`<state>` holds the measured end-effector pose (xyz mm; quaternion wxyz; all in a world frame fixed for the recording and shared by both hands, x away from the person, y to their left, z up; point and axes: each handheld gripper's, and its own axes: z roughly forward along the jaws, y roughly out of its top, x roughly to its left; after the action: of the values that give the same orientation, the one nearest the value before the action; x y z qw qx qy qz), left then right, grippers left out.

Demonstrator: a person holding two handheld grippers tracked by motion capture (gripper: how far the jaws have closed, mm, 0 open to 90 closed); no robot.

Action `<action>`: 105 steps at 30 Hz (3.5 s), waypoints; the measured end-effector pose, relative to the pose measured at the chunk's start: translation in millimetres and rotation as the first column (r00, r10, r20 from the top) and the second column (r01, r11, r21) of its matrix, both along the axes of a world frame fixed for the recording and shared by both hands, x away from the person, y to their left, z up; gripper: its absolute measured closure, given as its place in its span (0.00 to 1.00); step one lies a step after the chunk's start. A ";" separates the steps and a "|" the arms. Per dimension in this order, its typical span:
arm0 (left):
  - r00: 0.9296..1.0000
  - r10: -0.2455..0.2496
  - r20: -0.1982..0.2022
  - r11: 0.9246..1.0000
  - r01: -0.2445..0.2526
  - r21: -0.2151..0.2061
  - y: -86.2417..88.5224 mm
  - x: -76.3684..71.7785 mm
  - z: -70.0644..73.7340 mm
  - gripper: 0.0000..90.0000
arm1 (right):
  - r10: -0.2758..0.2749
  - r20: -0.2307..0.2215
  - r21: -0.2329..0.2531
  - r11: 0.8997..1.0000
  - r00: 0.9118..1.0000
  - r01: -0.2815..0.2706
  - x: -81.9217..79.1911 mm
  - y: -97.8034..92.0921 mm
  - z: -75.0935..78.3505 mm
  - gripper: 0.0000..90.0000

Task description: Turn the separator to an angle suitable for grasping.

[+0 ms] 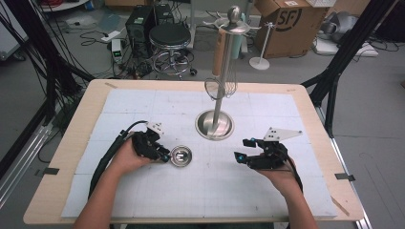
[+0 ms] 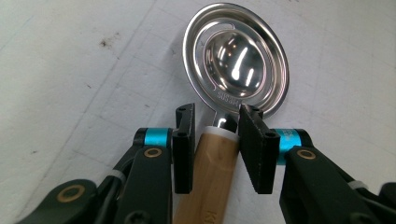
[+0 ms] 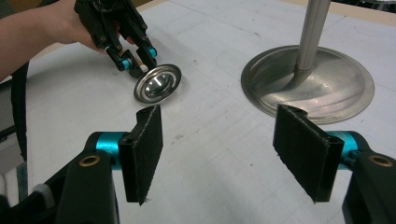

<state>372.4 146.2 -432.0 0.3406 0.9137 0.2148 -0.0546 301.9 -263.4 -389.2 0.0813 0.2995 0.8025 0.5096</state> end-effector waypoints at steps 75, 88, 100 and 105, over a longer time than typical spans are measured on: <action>0.973 -0.214 0.090 0.976 0.217 -0.022 -68.7 -36.5 -2.0 0.77 | 0.014 0.002 -0.004 1.000 1.000 -0.014 0.5 4.6 3.2 0.37; 0.969 -0.225 0.107 0.971 0.232 -0.057 -95.0 -35.1 1.9 0.69 | 0.019 0.006 -0.006 1.000 1.000 -0.019 0.1 3.5 3.6 0.37; 0.985 -0.086 0.150 0.960 0.122 -0.253 -63.7 -32.0 24.6 0.42 | 0.016 0.007 -0.005 1.000 1.000 -0.016 -1.6 0.8 4.9 0.37; 0.986 -0.023 0.164 0.944 0.076 -0.322 -45.3 -33.4 33.7 0.33 | 0.016 0.006 -0.009 1.000 1.000 -0.016 -1.7 0.5 5.0 0.37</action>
<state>339.0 100.9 -398.3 0.5020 0.8510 0.1521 -0.0256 300.2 -262.9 -384.2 0.0810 0.2913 0.8067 0.5077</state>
